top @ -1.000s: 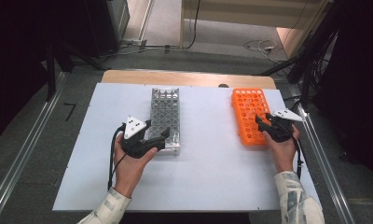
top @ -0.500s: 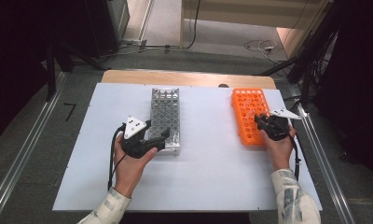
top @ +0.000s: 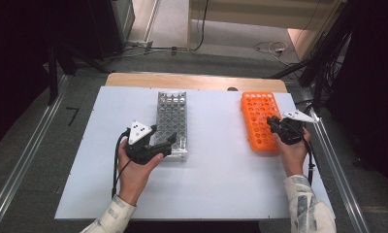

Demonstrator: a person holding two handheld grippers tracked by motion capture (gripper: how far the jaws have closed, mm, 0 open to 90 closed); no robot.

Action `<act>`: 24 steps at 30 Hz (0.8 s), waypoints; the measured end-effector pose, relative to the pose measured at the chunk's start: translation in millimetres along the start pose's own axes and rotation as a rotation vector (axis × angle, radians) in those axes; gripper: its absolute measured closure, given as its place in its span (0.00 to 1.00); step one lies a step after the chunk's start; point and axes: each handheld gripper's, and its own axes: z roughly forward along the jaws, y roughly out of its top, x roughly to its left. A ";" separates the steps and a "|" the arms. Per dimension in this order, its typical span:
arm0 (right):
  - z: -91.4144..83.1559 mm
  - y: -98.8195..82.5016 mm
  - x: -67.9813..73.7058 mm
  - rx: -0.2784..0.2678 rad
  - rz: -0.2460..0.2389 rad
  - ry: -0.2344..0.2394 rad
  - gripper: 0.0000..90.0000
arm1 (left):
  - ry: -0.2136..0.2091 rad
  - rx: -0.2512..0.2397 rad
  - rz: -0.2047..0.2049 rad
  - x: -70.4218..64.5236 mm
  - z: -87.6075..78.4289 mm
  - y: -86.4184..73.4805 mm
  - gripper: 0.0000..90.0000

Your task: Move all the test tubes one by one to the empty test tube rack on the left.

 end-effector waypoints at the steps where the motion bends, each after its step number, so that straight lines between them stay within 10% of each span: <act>1: -1.5 1.2 0.3 -0.001 0.000 -0.003 0.81 | 0.000 0.000 0.001 -0.1 0.0 0.1 0.27; 24: -51.8 0.1 22.9 -0.038 -0.048 0.065 0.81 | -0.018 -0.010 0.010 -4.2 -3.4 2.9 0.27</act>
